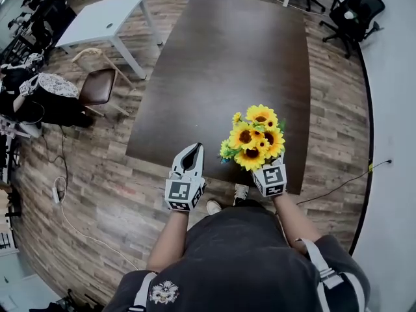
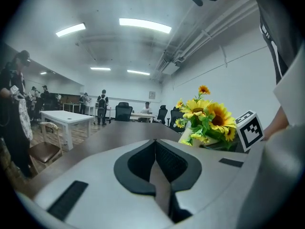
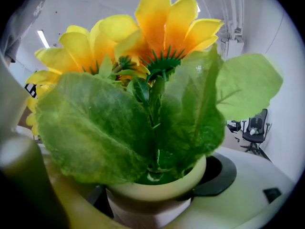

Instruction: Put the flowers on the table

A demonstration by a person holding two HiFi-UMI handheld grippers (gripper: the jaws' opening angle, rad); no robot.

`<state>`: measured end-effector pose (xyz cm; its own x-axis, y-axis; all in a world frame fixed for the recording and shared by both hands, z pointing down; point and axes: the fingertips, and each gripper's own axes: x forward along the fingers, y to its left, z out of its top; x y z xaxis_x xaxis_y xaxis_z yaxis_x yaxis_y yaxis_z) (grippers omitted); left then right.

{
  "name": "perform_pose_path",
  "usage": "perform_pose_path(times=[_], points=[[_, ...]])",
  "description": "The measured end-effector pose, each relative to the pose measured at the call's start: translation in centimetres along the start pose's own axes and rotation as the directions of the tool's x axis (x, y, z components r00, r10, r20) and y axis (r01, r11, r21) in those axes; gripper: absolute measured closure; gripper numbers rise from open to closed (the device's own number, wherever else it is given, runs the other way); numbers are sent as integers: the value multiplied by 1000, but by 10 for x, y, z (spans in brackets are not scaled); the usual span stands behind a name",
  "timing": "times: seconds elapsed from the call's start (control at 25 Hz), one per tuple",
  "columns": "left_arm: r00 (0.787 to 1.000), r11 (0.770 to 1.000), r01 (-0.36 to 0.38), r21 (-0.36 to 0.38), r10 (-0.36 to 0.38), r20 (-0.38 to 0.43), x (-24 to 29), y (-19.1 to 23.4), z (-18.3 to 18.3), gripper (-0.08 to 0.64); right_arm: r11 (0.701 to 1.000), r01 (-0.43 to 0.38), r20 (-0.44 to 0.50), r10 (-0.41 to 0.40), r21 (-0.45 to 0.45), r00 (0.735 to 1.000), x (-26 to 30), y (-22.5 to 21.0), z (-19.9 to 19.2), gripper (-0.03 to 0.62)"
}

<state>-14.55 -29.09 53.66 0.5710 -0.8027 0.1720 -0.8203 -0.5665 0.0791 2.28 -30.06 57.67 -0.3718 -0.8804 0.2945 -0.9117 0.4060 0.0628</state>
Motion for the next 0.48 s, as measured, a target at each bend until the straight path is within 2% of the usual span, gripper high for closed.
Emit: perform_pose_path(times=[0.12, 0.28, 0.48], points=[[1000, 1000, -1, 2, 1, -20, 26, -7, -9, 554, 1000, -5, -18, 6, 2, 1000, 15, -21, -13, 58], [1000, 1000, 6, -6, -6, -20, 39, -9, -18, 554, 1000, 3, -41, -2, 27, 999, 28, -32, -33, 58], [998, 1000, 18, -4, -18, -63, 56, -1, -31, 554, 999, 25, -76, -22, 40, 997, 55, -41, -51, 58]])
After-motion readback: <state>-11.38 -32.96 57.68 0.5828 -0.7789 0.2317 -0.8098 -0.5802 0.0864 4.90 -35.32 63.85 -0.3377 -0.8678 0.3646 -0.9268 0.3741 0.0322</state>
